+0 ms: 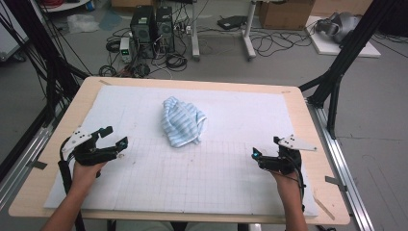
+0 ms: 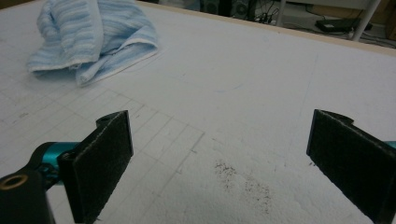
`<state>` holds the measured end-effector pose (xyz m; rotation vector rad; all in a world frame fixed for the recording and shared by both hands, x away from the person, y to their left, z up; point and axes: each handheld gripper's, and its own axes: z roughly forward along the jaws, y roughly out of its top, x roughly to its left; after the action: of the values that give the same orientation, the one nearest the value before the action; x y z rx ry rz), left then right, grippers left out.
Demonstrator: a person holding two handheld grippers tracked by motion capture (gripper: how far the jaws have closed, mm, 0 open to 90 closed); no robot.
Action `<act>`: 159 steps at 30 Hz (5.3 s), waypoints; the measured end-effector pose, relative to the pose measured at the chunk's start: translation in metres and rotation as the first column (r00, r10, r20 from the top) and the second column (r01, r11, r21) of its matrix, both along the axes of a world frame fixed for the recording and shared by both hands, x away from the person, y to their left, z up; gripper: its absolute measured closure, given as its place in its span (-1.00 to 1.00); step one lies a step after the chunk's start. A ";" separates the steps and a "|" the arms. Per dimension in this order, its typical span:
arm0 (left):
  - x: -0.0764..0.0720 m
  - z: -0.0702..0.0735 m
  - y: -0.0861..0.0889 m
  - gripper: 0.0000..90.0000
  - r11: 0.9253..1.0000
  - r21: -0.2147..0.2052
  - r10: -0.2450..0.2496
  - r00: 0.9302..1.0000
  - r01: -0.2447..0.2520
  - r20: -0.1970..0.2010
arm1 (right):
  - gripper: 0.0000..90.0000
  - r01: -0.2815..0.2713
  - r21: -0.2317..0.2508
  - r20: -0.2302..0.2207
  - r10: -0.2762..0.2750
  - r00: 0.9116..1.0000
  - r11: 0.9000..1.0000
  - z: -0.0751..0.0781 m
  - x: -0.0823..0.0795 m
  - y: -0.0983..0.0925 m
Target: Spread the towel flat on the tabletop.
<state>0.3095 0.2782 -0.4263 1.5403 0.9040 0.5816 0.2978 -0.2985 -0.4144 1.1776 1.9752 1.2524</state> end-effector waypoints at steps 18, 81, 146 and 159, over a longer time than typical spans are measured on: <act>0.002 -0.002 -0.003 -0.58 1.000 -0.013 -0.008 1.000 0.008 0.000 | -0.87 -0.041 0.014 -0.033 0.042 0.999 0.999 -0.002 -0.001 0.002; 0.004 -0.008 0.004 -0.56 1.000 -0.010 0.011 0.999 -0.012 -0.038 | 0.69 -0.429 -0.123 -0.149 0.410 0.900 0.895 0.031 0.130 0.217; 0.006 -0.010 0.004 -0.54 1.000 -0.011 0.018 0.998 -0.018 -0.060 | 0.75 -0.327 -0.150 -0.216 0.292 0.932 0.933 -0.024 0.138 0.230; -0.002 -0.011 0.007 -0.54 0.999 -0.016 0.038 0.997 -0.039 -0.064 | 0.75 -0.558 -0.155 -0.200 0.527 0.826 0.815 -0.011 0.068 0.219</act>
<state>0.3074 0.2853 -0.4369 1.5361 0.9873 0.5534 0.3661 -0.0795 -0.4256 0.6251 2.6038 1.1925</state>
